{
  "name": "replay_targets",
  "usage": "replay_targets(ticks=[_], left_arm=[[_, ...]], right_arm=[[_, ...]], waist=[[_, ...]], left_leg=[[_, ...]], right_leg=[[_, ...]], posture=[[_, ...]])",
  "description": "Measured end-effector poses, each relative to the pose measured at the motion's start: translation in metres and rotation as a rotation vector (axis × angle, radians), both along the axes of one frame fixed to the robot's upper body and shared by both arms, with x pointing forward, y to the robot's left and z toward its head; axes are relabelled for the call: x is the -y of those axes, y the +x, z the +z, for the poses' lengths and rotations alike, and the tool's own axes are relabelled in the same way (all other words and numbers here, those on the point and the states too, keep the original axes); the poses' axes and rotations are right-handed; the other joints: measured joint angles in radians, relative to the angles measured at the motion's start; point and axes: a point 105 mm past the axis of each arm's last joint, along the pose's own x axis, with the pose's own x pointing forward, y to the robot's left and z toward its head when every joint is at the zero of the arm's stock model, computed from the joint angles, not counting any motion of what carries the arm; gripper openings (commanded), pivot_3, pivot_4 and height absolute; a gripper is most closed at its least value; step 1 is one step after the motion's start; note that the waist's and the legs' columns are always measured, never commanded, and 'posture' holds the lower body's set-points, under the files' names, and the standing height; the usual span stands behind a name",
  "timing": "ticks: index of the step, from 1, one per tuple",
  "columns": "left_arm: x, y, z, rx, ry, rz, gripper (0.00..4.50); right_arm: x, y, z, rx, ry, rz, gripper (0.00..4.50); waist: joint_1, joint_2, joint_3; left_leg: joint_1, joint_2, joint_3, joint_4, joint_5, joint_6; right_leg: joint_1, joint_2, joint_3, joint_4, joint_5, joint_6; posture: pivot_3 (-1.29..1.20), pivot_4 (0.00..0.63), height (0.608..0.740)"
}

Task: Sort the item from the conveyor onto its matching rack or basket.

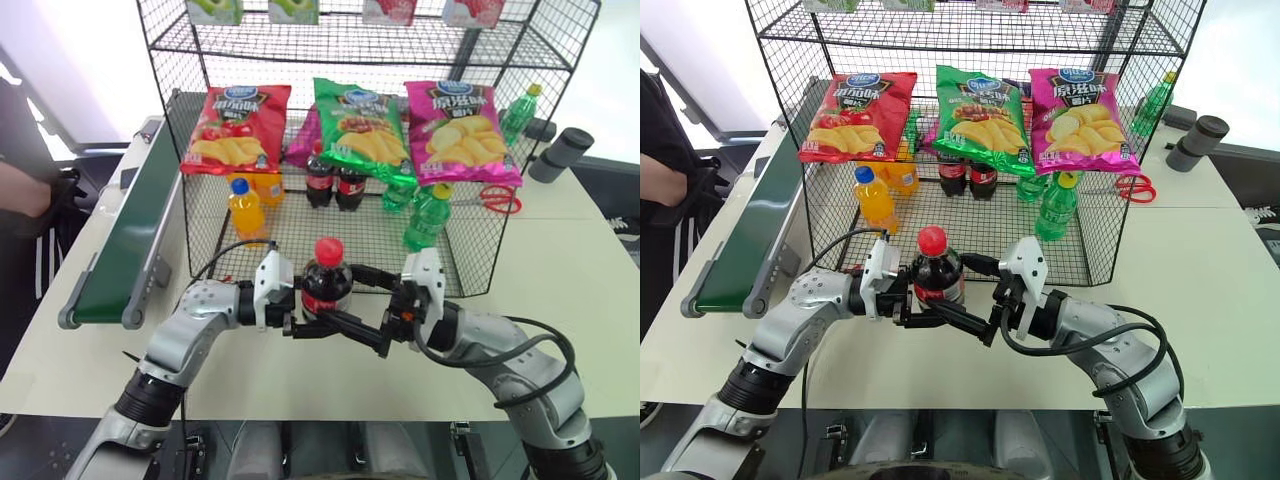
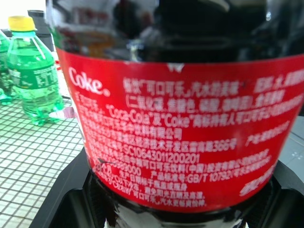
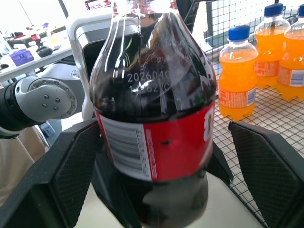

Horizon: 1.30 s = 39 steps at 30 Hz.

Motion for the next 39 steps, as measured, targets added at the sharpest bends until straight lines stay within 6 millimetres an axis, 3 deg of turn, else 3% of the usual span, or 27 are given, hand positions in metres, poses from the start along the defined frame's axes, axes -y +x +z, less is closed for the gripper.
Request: replay_targets(ticks=[3,8,10,13,14,20,23,26,30,39], left_arm=[[0.003,0.0,0.004,0.029,-0.002,-0.02,2.92],[0.004,0.001,0.004,0.039,0.004,-0.017,2.92],[0.004,0.001,0.004,0.038,0.004,-0.015,2.92],[0.003,0.001,0.004,0.032,0.002,-0.013,4.37],[0.004,0.001,0.004,0.028,0.004,-0.015,4.48],[-0.007,0.009,0.002,0.054,0.009,0.079,4.48],[-0.033,0.019,-0.011,0.02,0.006,0.241,4.48],[-0.065,0.023,-0.033,-0.028,0.021,0.429,4.48],[-0.098,0.028,-0.036,0.004,-0.002,0.639,4.48],[-0.108,0.019,-0.03,0.028,-0.045,0.731,4.48]], right_arm=[[-0.001,-0.001,0.0,0.003,0.003,0.003,4.5],[-0.002,-0.001,0.0,0.002,0.003,0.01,2.94],[-0.003,0.0,0.001,0.001,-0.001,0.012,2.94],[-0.004,0.001,0.002,-0.003,-0.004,0.014,2.94],[-0.005,0.003,0.003,-0.006,-0.001,0.007,2.94],[-0.007,0.015,0.008,-0.004,0.048,-0.048,2.94],[0.002,0.035,0.005,0.028,0.049,-0.171,2.94],[0.028,0.064,-0.004,0.059,0.017,-0.37,2.94],[0.036,0.087,-0.027,0.044,0.021,-0.506,2.94],[0.025,0.134,-0.059,0.062,0.011,-0.656,2.94]], waist=[[0.0,0.0,0.0],[0.0,0.0,0.0],[-0.001,0.0,0.0],[0.0,0.0,0.0],[0.0,0.0,0.0],[-0.004,0.0,0.0],[-0.004,0.0,0.0],[-0.001,0.0,0.0],[-0.002,0.0,0.0],[-0.007,0.001,0.001]], left_leg=[[0.0,0.0,0.0,0.002,0.0,0.0],[0.0,0.0,0.0,0.003,0.0,0.0],[0.001,0.0,0.0,0.003,0.0,0.0],[0.002,0.0,0.0,0.003,0.0,0.0],[0.002,0.0,0.0,0.003,0.0,0.0],[0.003,0.0,0.0,0.003,0.0,0.0],[0.004,0.0,0.0,0.003,0.0,0.0],[0.003,0.0,0.001,0.003,0.0,0.0],[0.003,0.0,0.001,0.003,0.0,0.0],[0.004,0.0,0.003,0.002,0.0,0.0]], right_leg=[[0.0,0.0,0.0,0.002,0.0,0.0],[-0.001,0.0,0.0,0.006,0.0,0.0],[-0.001,0.0,0.0,0.007,0.0,0.001],[-0.001,0.0,0.0,0.009,0.0,0.001],[-0.001,0.001,0.0,0.009,0.0,0.001],[-0.001,0.001,0.001,0.009,0.0,0.001],[-0.001,0.001,0.002,0.01,0.0,0.001],[-0.001,0.0,0.002,0.01,0.0,0.001],[-0.001,-0.001,0.002,0.01,0.0,0.001],[-0.001,-0.004,0.003,0.011,0.0,0.001]], posture=[[0.0,0.15,0.74],[0.0,0.15,0.74],[0.0,0.15,0.74],[0.0,0.15,0.74],[0.0,0.15,0.74],[0.0,0.15,0.74],[0.0,0.15,0.74],[0.0,0.15,0.74],[0.0,0.15,0.74],[0.0,0.15,0.74]])
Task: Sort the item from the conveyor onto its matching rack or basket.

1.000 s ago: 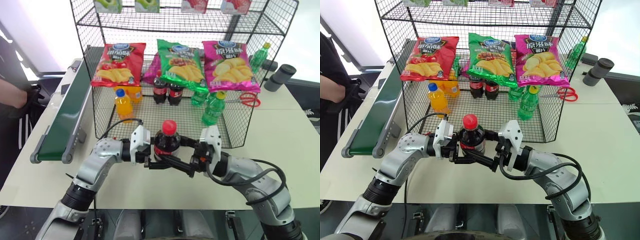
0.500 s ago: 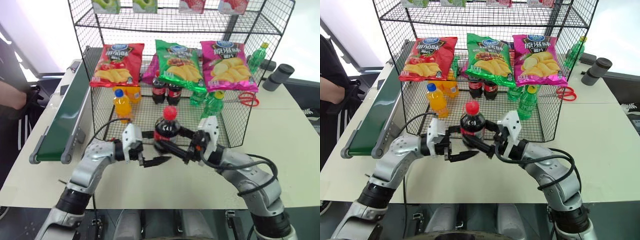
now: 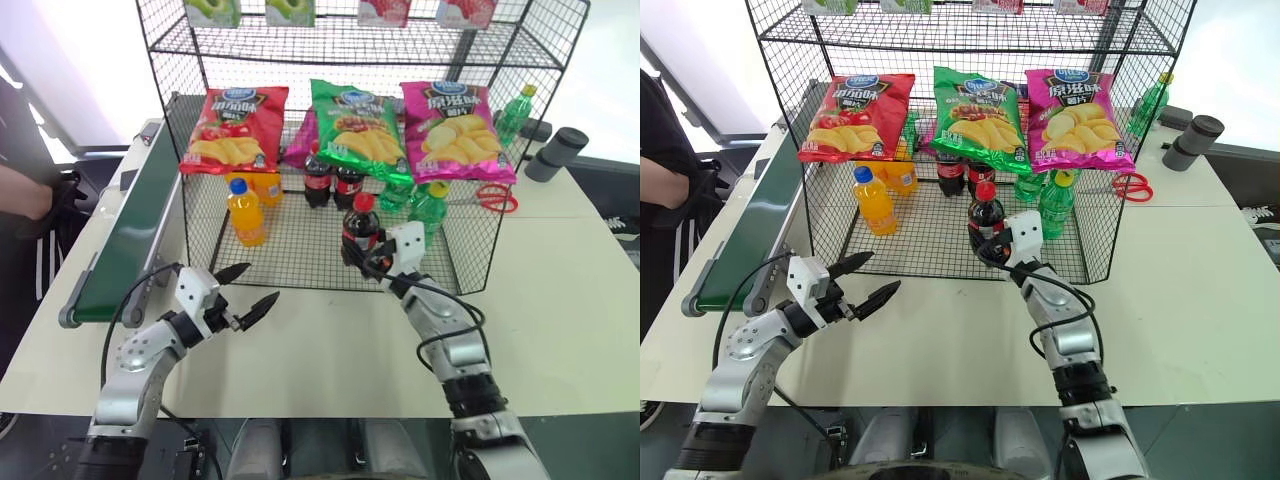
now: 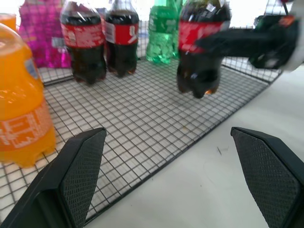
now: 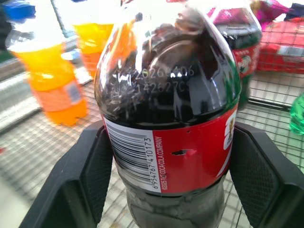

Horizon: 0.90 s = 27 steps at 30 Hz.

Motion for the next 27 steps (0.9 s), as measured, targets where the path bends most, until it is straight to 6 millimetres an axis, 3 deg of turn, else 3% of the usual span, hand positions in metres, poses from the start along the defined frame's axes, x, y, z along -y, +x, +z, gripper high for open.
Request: replay_targets(ticks=[5,15,16,17,23,27], left_arm=[[0.001,-0.001,0.003,0.011,0.0,0.01,4.48],[0.005,0.002,0.005,-0.006,0.0,0.003,4.48],[0.006,0.002,0.005,-0.008,0.001,0.001,4.5],[0.006,0.002,0.005,-0.012,0.001,0.0,4.5],[0.009,0.004,0.006,-0.023,0.003,-0.007,4.5],[0.006,0.006,0.003,-0.066,0.031,0.006,4.5]], right_arm=[[-0.01,0.012,-0.015,-0.011,-0.01,-0.02,2.94],[-0.014,0.023,-0.016,0.01,0.015,-0.039,2.94],[-0.015,0.023,-0.016,0.01,0.016,-0.031,3.96],[-0.015,0.023,-0.016,0.011,0.019,-0.024,4.33],[-0.015,0.016,-0.005,0.07,-0.006,0.017,4.43],[-0.003,-0.004,-0.001,0.118,-0.095,0.083,4.43]], waist=[[-0.002,0.0,0.0],[-0.004,0.0,0.0],[-0.004,0.0,0.0],[-0.005,0.0,0.0],[-0.009,0.0,0.0],[-0.004,0.0,0.0]], left_leg=[[0.0,0.0,0.001,0.0,0.0,0.0],[0.001,0.0,0.001,-0.001,0.0,-0.001],[0.001,0.0,0.001,-0.001,0.0,-0.001],[0.001,0.0,0.001,-0.001,0.0,-0.001],[0.002,0.0,0.001,-0.001,0.0,-0.001],[0.002,0.0,0.001,-0.001,0.0,-0.001]], right_leg=[[0.0,-0.001,0.0,0.0,0.0,0.0],[0.0,-0.002,0.0,0.001,0.0,0.0],[0.0,-0.002,0.0,0.001,0.0,0.0],[0.0,-0.002,0.0,0.001,0.0,0.0],[0.001,-0.003,0.0,0.001,0.0,0.0],[0.001,-0.003,0.001,0.001,0.0,0.0]], posture=[[0.0,0.15,0.74],[0.0,0.15,0.74],[0.0,0.15,0.74],[0.0,0.15,0.74],[0.0,0.15,0.74],[0.0,0.15,0.74]])
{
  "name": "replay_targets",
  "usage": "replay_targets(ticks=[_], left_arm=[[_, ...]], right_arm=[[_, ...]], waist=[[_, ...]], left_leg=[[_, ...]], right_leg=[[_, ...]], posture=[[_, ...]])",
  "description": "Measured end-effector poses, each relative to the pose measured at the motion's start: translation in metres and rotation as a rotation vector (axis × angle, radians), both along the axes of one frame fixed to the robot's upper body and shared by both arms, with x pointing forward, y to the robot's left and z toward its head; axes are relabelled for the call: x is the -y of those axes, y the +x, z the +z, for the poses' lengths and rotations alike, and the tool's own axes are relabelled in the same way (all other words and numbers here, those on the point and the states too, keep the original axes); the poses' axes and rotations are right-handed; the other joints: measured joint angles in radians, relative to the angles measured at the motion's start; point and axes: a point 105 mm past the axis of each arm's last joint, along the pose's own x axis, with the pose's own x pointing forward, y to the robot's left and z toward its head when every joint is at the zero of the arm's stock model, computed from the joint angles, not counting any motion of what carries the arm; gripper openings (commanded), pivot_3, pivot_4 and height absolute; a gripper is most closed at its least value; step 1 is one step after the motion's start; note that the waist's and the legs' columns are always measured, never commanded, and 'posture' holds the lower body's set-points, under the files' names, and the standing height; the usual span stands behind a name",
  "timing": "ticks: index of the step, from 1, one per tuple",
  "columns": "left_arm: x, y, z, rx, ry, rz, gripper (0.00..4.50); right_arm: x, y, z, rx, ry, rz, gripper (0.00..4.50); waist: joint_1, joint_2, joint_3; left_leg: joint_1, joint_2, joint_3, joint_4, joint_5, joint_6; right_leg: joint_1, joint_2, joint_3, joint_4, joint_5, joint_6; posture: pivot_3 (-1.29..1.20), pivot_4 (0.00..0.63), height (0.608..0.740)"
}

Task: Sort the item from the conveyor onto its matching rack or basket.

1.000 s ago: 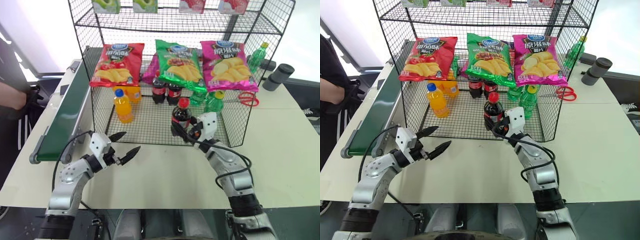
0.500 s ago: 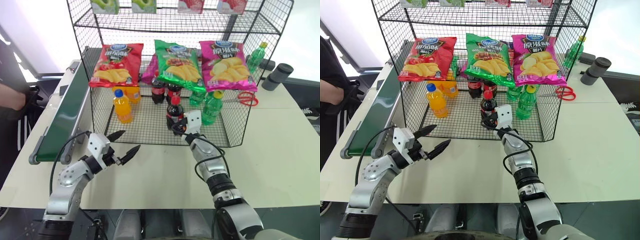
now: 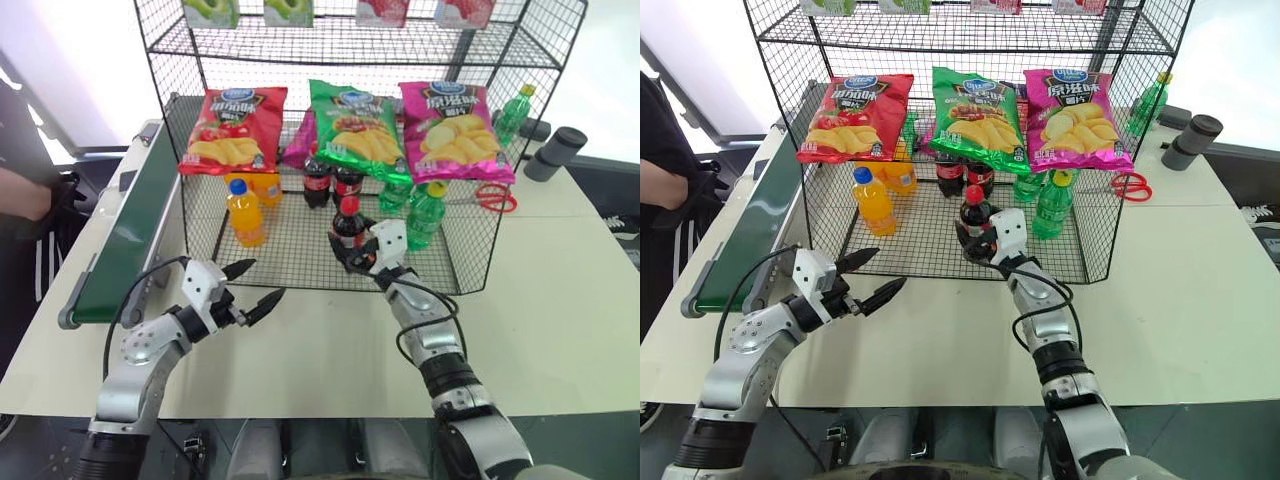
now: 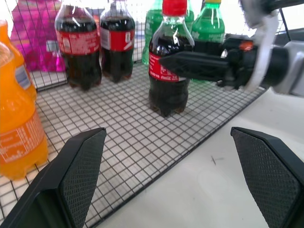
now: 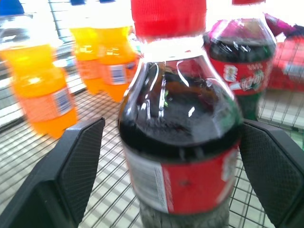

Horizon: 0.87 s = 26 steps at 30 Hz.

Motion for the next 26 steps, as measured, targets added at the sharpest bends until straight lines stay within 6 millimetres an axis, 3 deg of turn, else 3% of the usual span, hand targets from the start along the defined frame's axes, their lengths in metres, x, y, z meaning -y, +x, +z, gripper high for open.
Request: replay_targets(ticks=[11,17,23,26], left_arm=[[-0.017,0.002,-0.001,-0.01,0.079,0.011,4.5],[-0.057,0.002,-0.005,-0.035,0.158,0.09,4.5],[-0.086,0.0,-0.006,-0.054,0.196,0.133,4.5],[-0.088,-0.001,-0.005,-0.05,0.196,0.12,4.5]], right_arm=[[0.068,-0.063,0.008,-0.071,-0.171,0.063,4.43],[0.119,-0.103,0.03,-0.132,-0.209,0.038,4.43],[0.145,-0.126,0.032,-0.213,-0.212,0.02,4.43],[0.152,-0.129,0.034,-0.226,-0.221,0.009,4.43]], waist=[[0.006,0.002,0.001],[0.009,0.002,0.001],[0.009,0.002,0.001],[0.01,0.002,0.001]], left_leg=[[0.003,0.0,0.0,-0.001,0.0,0.0],[0.003,0.0,0.0,-0.002,0.0,0.0],[0.004,0.0,0.0,-0.002,0.0,0.0],[0.004,0.0,0.0,-0.002,0.0,0.0]], right_leg=[[0.002,-0.001,0.0,-0.001,-0.002,-0.003],[0.004,-0.001,0.0,-0.003,-0.002,-0.004],[0.004,-0.001,0.0,-0.003,-0.003,-0.005],[0.004,-0.002,0.0,-0.003,-0.003,-0.005]], posture=[[0.0,0.15,0.74],[0.0,0.15,0.74],[0.0,0.15,0.74],[0.0,0.15,0.74]])
